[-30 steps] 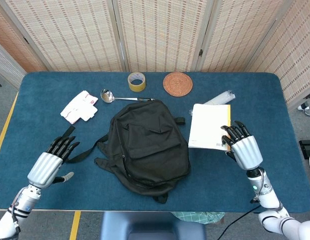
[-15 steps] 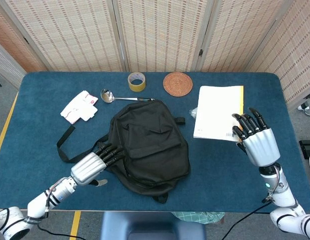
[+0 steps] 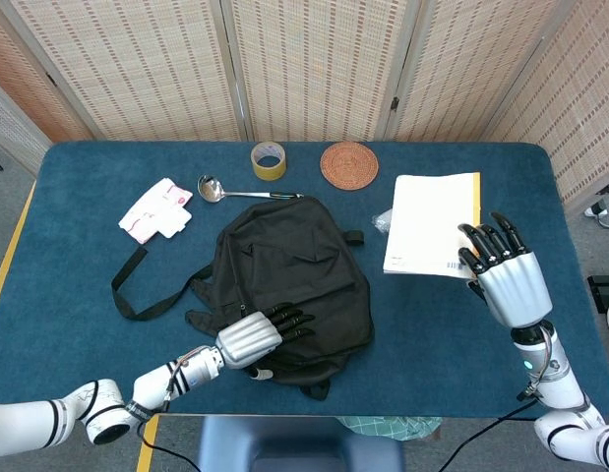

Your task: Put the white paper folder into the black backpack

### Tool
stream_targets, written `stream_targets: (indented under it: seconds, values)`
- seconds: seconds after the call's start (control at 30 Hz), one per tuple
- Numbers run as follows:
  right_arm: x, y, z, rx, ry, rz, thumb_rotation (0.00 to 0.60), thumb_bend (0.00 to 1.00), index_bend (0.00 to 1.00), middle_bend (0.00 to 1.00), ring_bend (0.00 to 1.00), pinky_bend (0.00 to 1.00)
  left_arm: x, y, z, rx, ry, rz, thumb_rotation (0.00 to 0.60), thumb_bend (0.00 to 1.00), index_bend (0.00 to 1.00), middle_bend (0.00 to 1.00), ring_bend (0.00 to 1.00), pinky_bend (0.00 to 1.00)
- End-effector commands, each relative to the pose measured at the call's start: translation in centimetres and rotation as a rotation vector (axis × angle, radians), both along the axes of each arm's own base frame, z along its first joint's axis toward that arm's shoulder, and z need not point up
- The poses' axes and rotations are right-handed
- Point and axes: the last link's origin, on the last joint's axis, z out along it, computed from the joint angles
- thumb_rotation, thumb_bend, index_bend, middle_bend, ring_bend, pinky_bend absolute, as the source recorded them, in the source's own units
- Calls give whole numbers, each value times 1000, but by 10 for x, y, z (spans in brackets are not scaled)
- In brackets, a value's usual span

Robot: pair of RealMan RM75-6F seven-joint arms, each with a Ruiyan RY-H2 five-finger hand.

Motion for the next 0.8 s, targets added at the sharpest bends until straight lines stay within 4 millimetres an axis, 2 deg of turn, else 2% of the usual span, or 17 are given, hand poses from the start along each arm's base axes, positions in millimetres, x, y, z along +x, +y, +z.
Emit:
stream_targets:
  seconds: [0.03,0.2,0.37,0.7,0.8]
  values:
    - [-1,0,0,1,0,-3,600,630,706,377,379,257,10,8,-17,-16,17,22,600,245,162,56,72,0]
    - [-5,0,0,0,0,-10,600,635,706,377,379,258,12,14,-37,-34,48,72,600,244,174,56,72,0]
    - [-6,0,0,4,0,-12,600,636,706,377,378,258,9,17,-47,-35,56,113,600,245,194,65,78,0]
    - [-9,0,-3,12,-5,-17,600,642,707,377,377,258,-4,28,-37,21,7,210,600,249,325,124,114,0]
    - [-9,-1,-4,15,-5,-17,600,643,707,377,377,258,-8,29,-35,31,-5,228,600,291,377,149,130,0]
